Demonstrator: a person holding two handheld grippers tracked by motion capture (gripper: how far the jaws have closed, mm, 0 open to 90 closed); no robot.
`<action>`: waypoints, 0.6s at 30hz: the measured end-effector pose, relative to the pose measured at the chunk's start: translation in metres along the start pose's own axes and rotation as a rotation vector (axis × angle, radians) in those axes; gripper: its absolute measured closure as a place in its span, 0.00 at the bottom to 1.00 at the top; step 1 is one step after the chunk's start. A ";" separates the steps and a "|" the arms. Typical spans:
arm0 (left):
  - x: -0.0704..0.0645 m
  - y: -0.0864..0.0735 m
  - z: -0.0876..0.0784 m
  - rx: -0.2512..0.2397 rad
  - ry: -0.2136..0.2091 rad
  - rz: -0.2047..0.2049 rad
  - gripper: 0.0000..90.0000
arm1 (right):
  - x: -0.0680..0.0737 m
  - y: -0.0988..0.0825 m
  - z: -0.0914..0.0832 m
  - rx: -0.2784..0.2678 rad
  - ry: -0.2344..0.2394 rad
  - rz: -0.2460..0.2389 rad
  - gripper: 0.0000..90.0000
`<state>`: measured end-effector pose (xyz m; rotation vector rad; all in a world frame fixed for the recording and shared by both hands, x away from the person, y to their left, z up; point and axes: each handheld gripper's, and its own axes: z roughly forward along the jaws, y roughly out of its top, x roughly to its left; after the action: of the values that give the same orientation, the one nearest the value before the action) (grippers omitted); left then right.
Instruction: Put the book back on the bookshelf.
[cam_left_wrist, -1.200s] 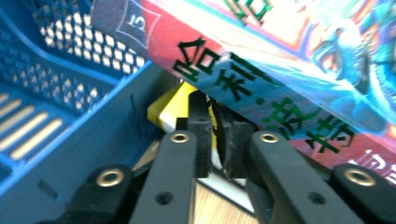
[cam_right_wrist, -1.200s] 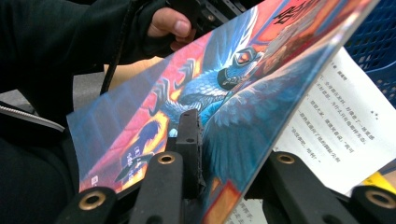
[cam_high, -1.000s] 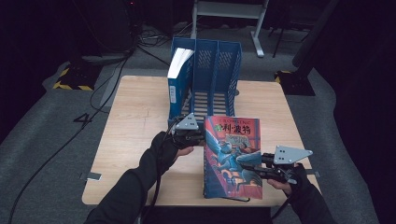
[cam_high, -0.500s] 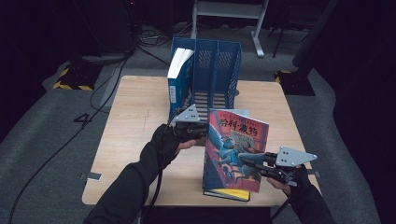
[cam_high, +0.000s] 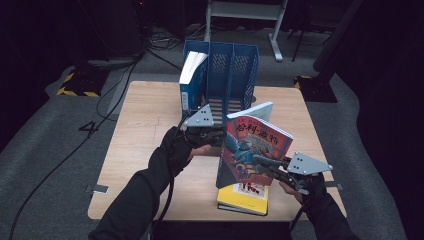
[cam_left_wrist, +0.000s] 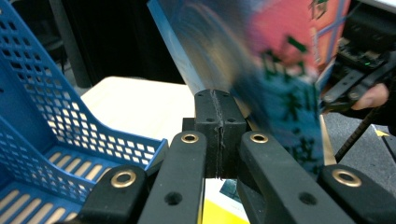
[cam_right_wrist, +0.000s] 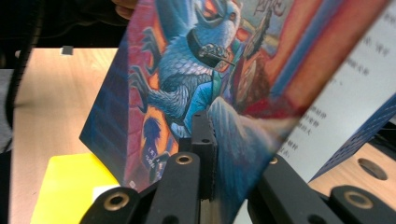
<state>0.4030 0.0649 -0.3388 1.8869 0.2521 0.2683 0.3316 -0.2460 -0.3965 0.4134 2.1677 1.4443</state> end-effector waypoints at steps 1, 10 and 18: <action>-0.002 0.001 -0.002 0.000 0.001 0.011 1.00 | 0.001 0.000 0.001 -0.004 -0.016 -0.009 0.95; -0.020 0.001 -0.011 -0.025 0.036 0.050 0.89 | 0.010 -0.003 -0.005 -0.015 -0.017 -0.030 0.95; -0.031 -0.008 -0.019 -0.003 0.107 0.064 0.64 | 0.014 -0.005 -0.012 -0.019 0.002 -0.041 0.93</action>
<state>0.3673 0.0755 -0.3424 1.8823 0.2631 0.4135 0.3137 -0.2506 -0.4009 0.3584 2.1494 1.4427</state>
